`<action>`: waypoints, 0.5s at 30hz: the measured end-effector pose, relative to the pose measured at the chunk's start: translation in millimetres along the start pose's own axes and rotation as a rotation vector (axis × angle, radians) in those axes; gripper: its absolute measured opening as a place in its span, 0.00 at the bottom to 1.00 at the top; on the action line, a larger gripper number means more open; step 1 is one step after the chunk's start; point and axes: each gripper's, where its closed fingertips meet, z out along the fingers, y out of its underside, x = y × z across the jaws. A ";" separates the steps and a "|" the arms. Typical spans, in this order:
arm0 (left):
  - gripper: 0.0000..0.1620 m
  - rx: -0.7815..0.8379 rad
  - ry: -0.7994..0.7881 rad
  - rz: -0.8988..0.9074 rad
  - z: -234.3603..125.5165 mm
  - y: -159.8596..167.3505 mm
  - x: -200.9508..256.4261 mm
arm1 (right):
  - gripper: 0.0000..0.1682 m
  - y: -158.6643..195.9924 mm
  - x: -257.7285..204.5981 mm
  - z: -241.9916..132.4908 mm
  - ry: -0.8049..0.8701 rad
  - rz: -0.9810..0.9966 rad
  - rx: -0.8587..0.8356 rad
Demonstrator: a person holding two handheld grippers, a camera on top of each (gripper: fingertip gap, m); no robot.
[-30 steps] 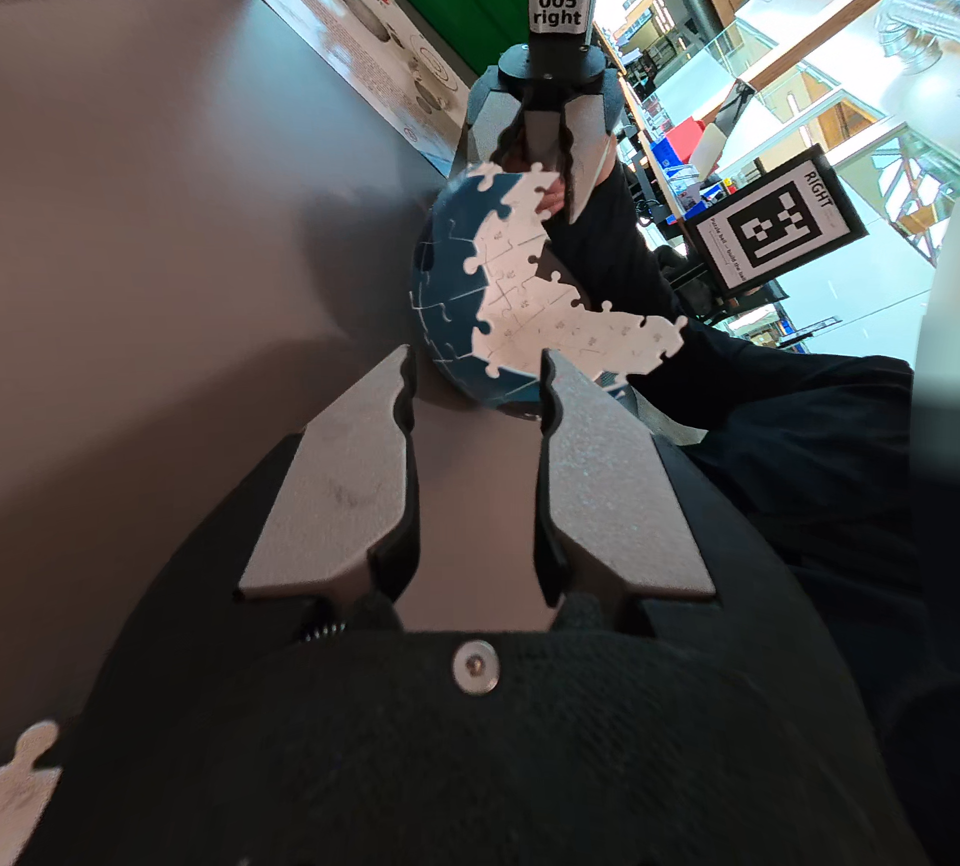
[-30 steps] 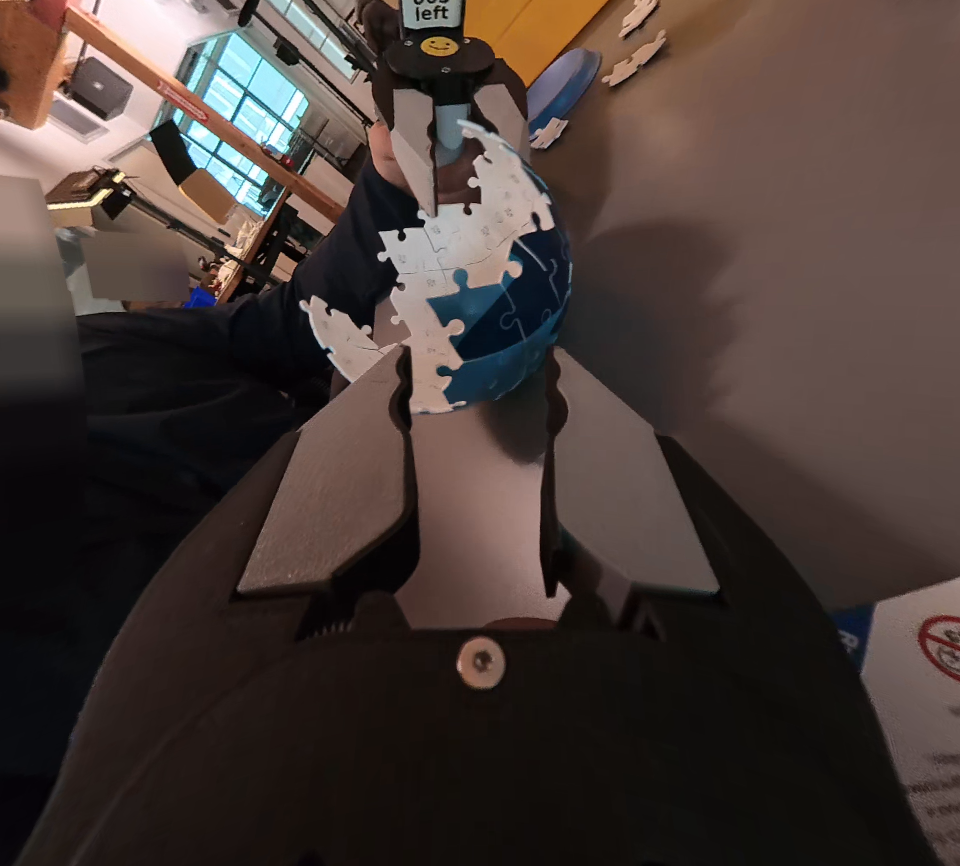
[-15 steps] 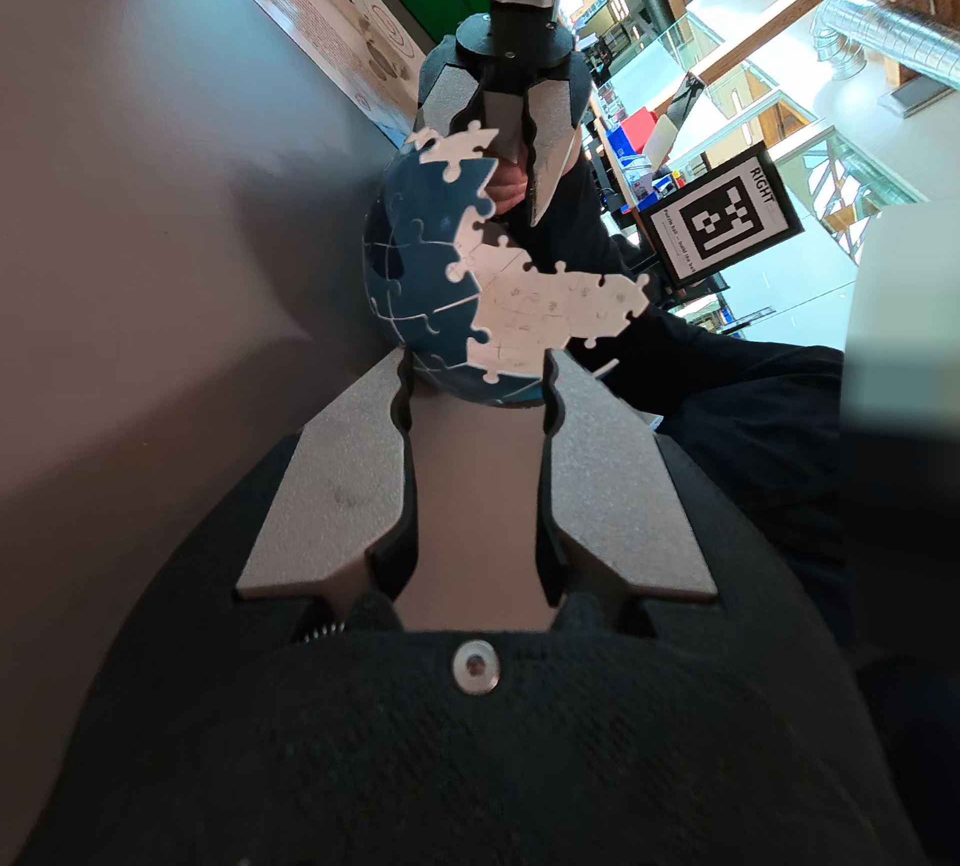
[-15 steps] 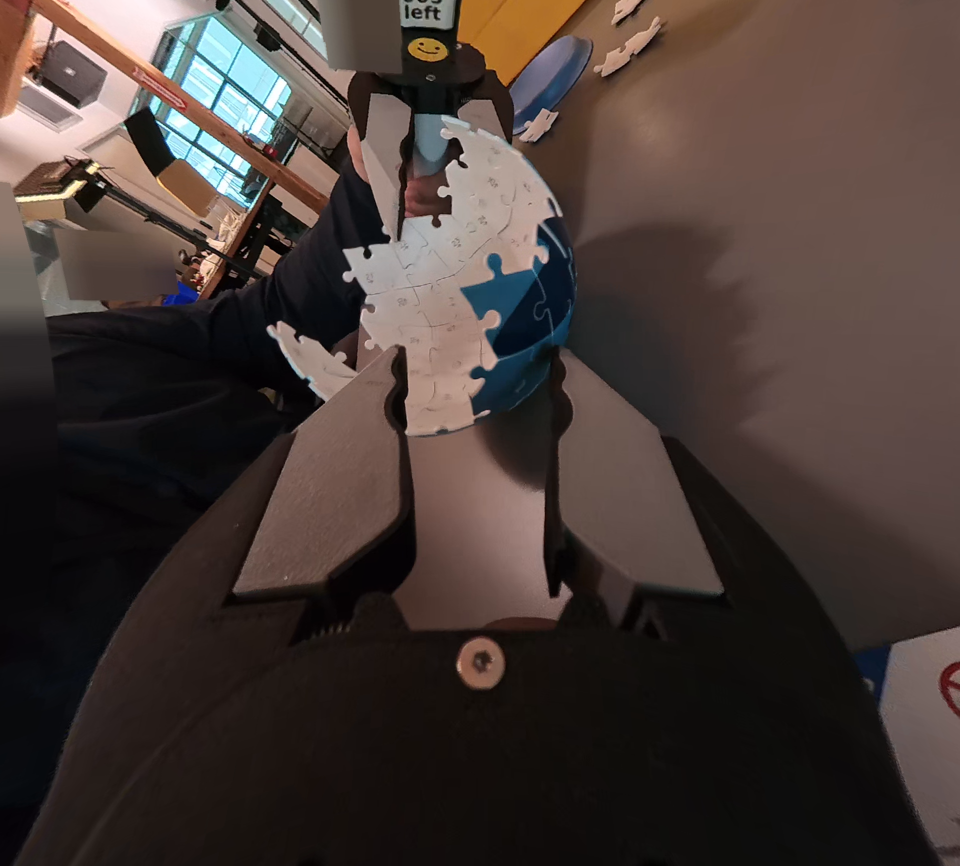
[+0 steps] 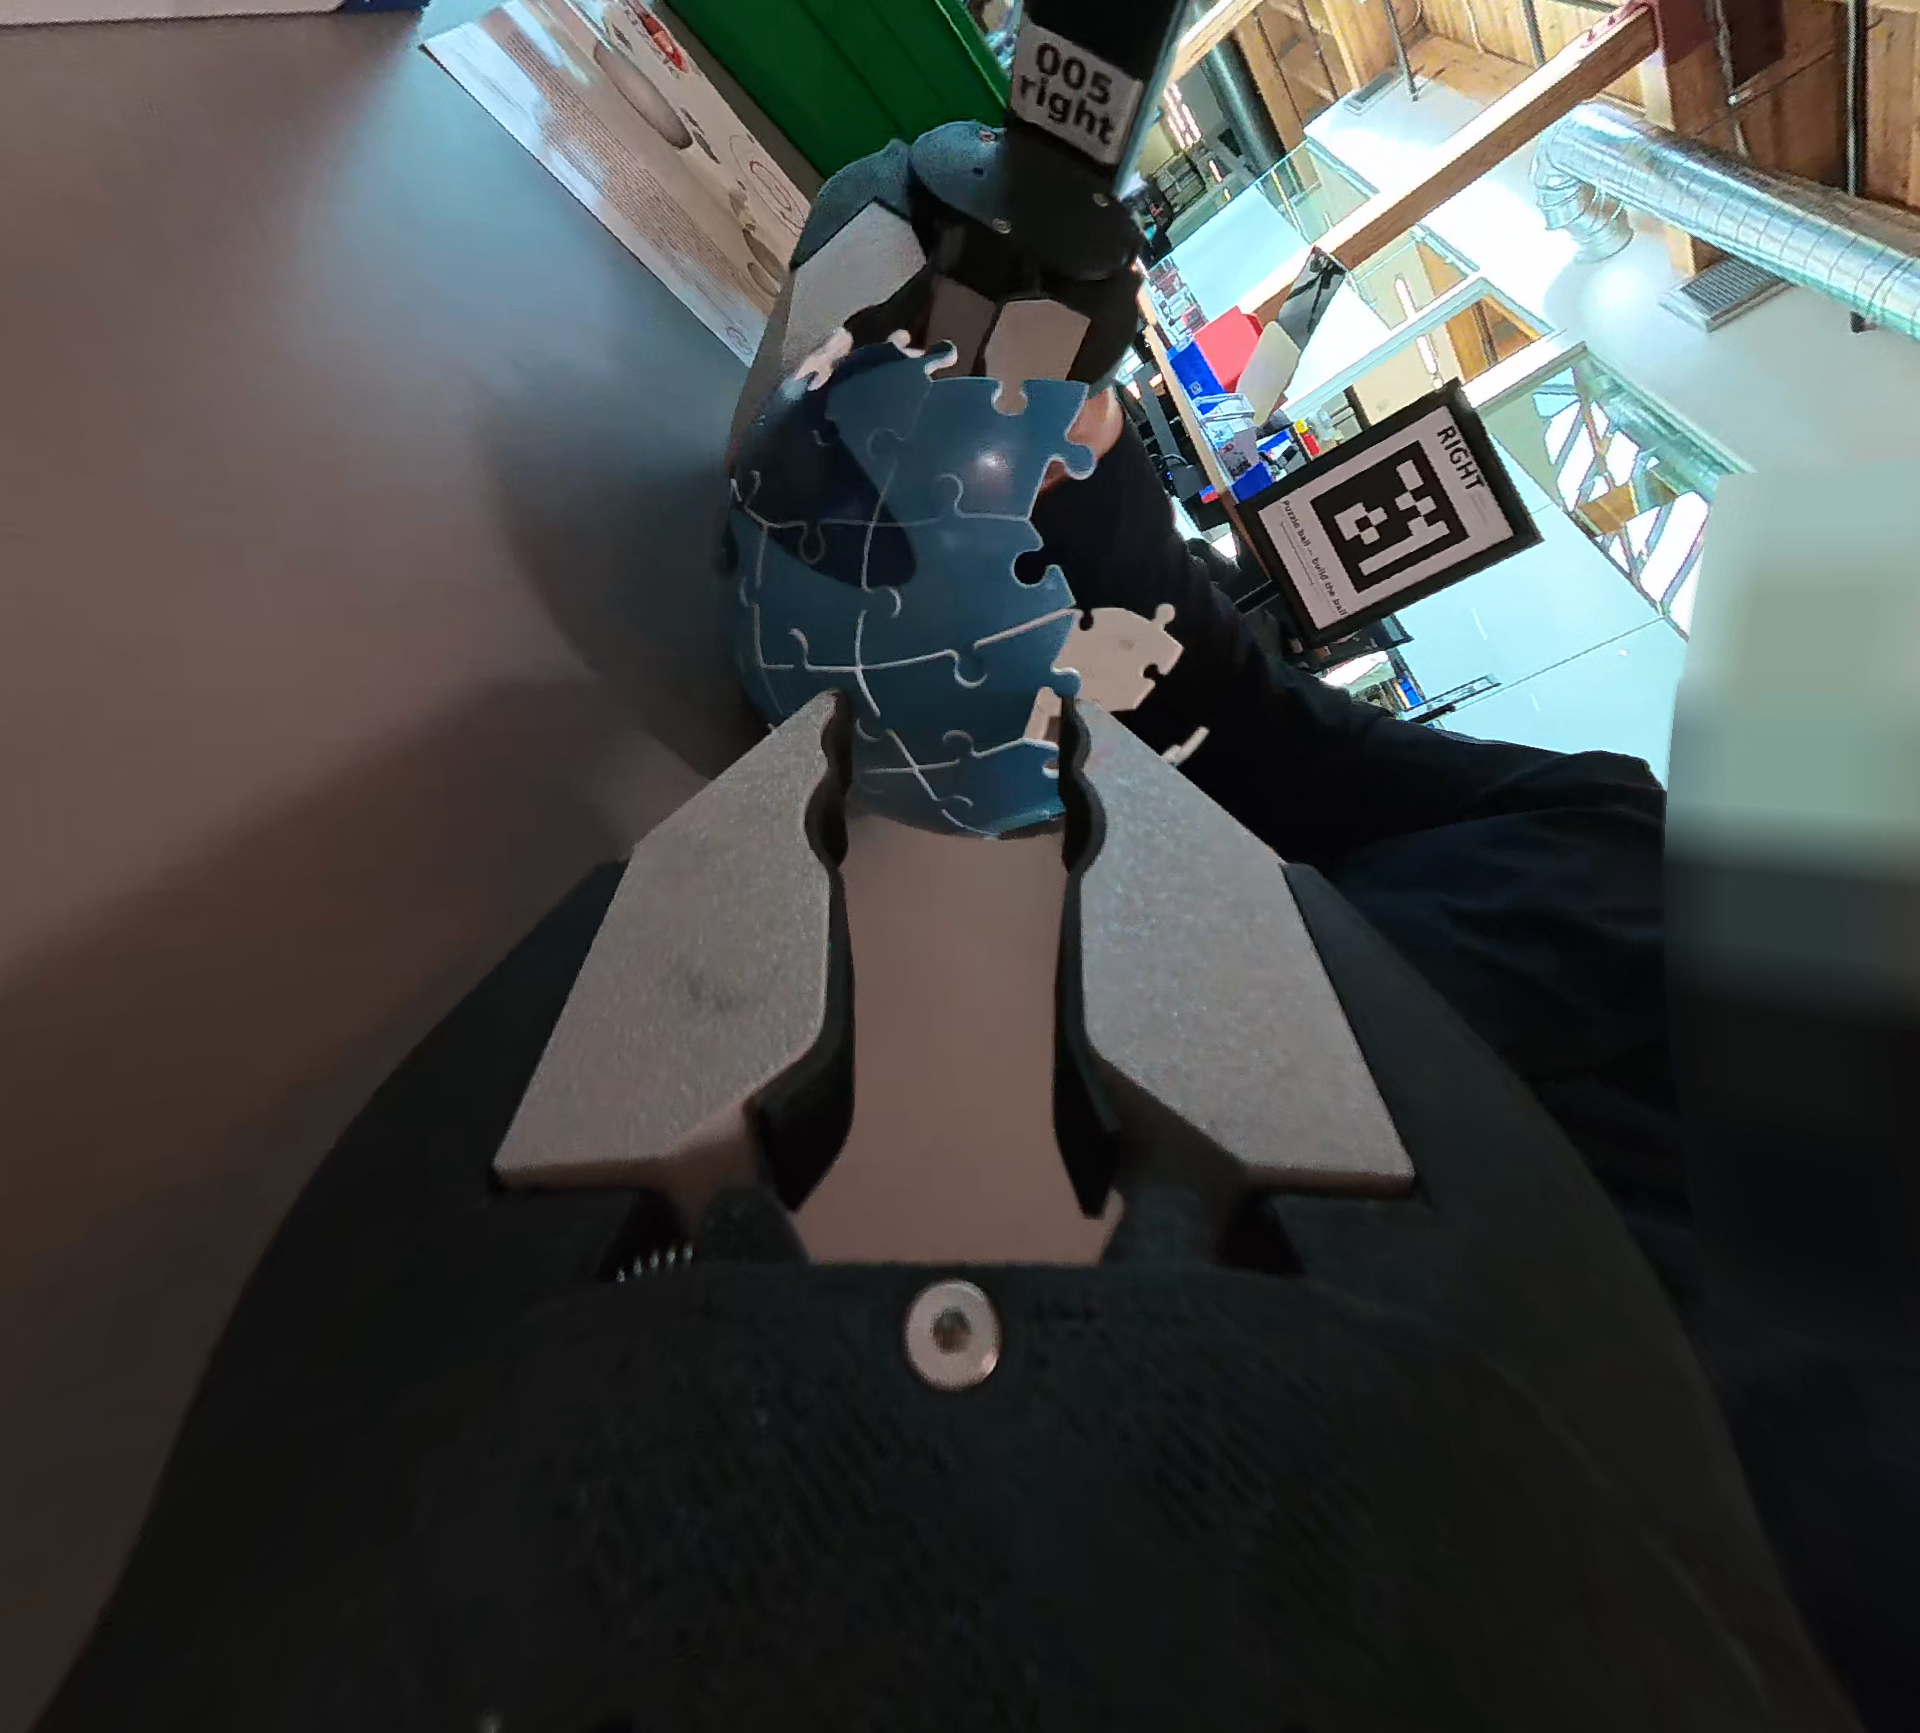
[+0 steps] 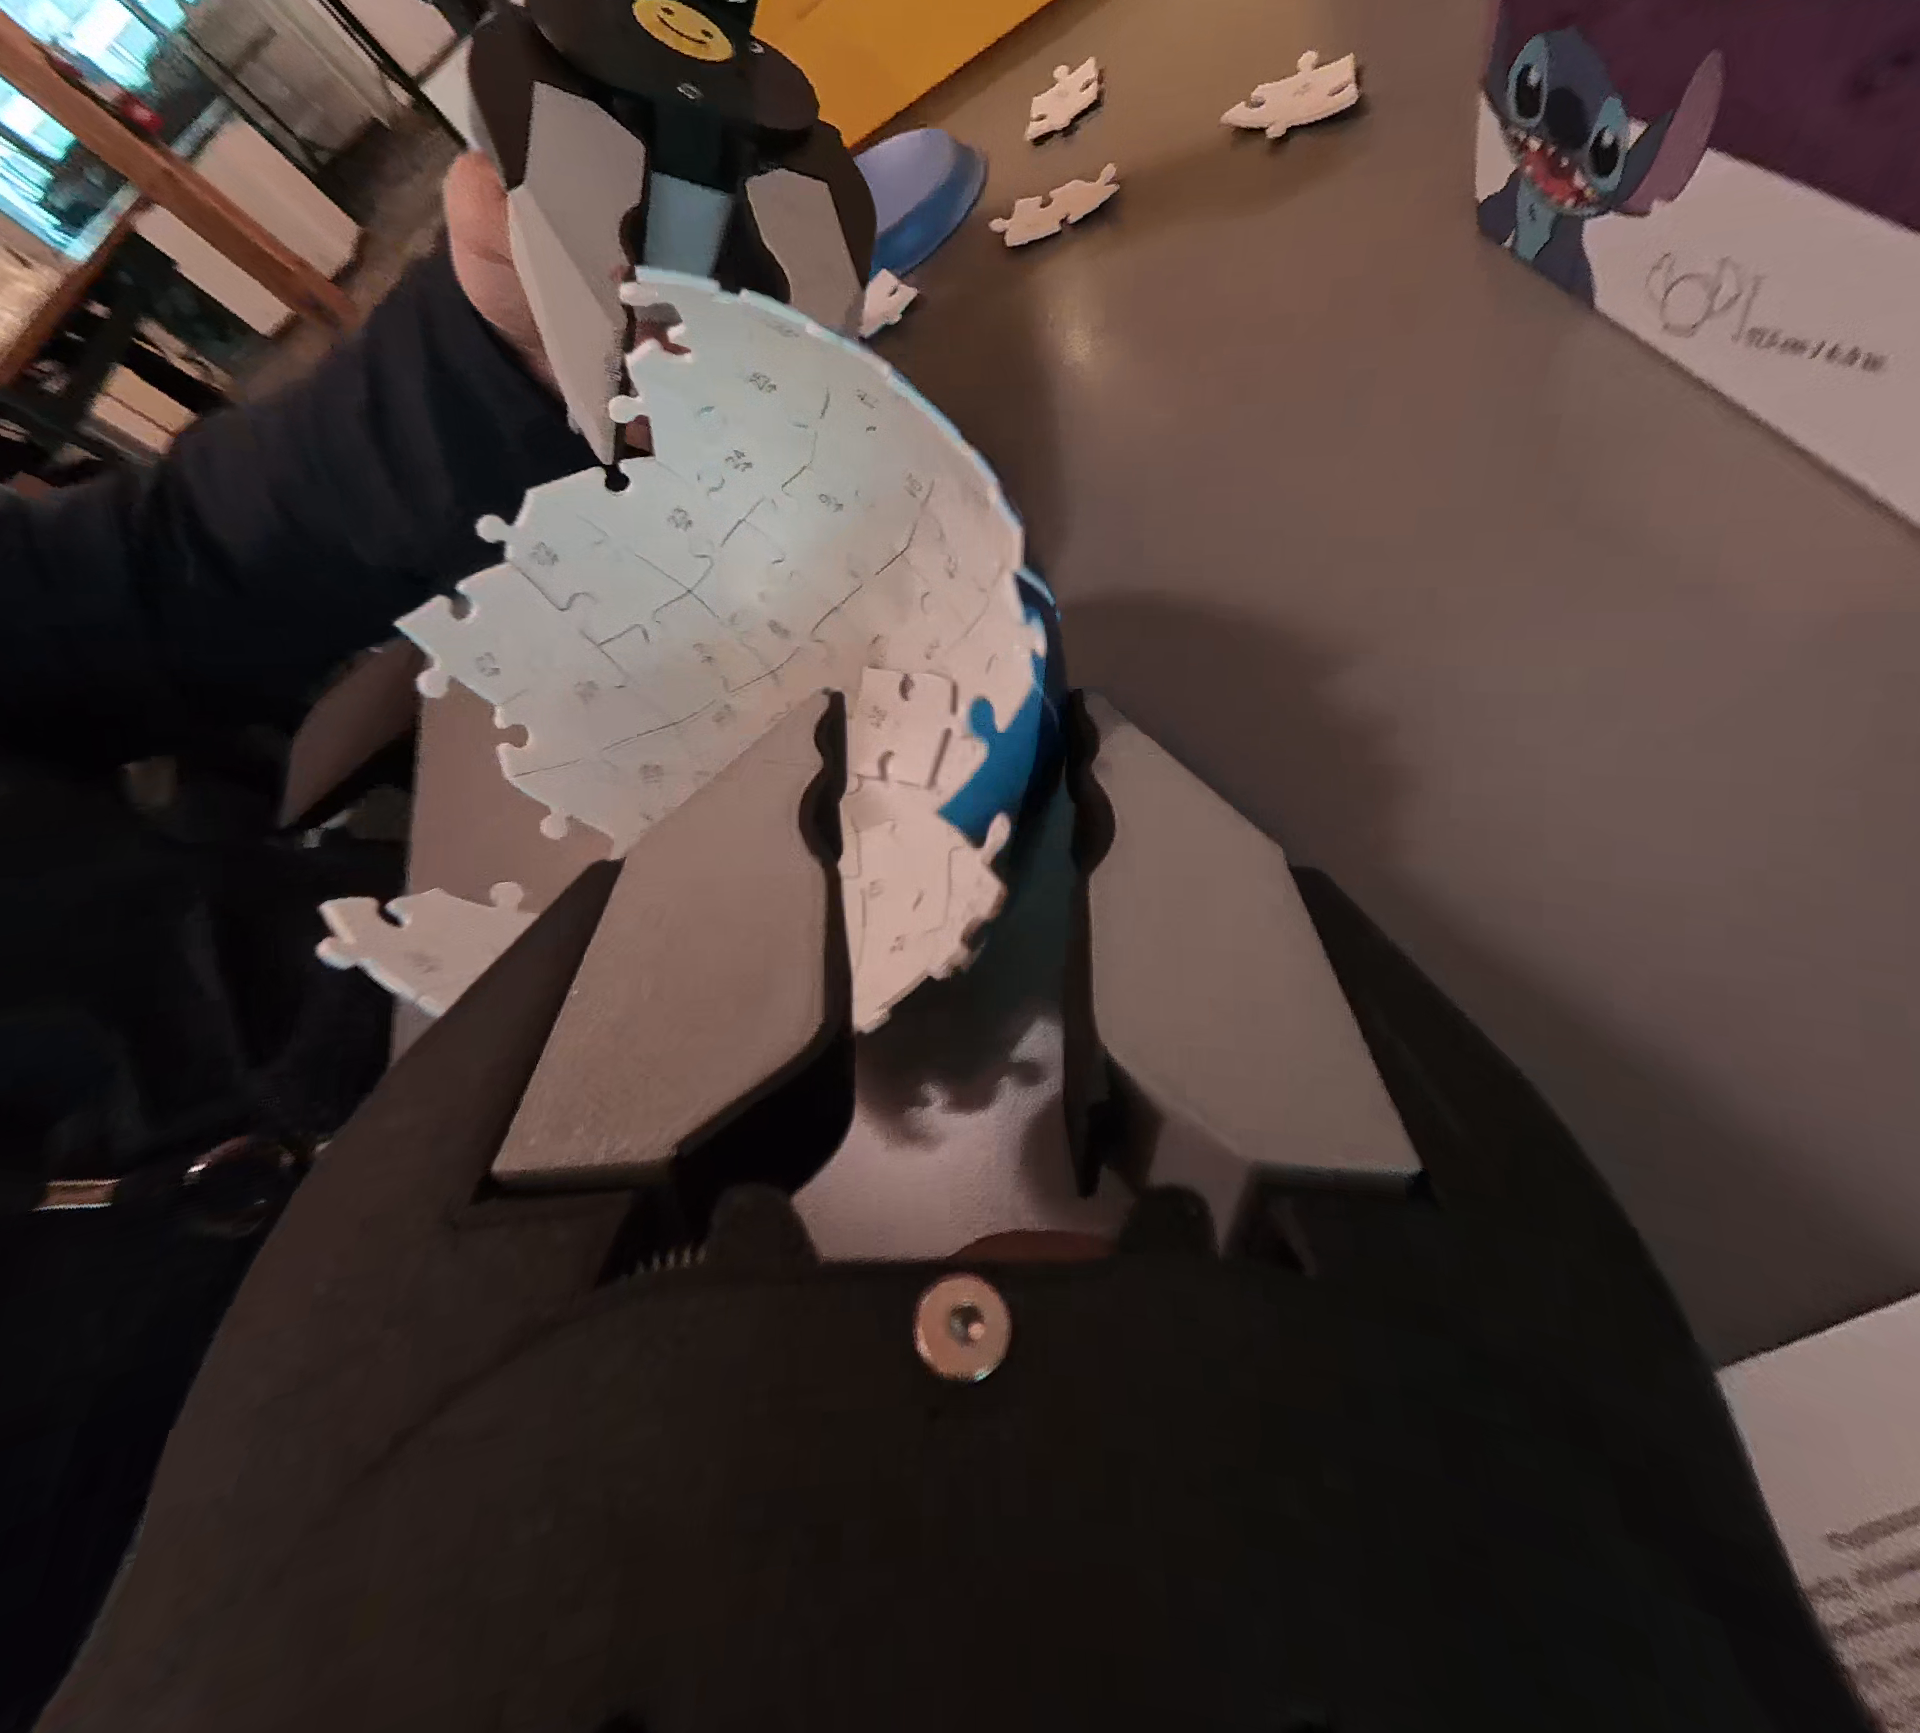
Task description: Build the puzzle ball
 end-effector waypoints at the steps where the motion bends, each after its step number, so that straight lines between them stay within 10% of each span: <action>1: 0.23 -0.002 0.002 0.001 0.2 -0.3 0.2 | 0.21 -2.0 1.4 0.7 0.027 -0.030 -0.004; 15: 0.23 -0.014 0.013 0.020 -0.3 2.4 4.7 | 0.15 -3.0 9.2 0.2 0.307 -0.473 -0.359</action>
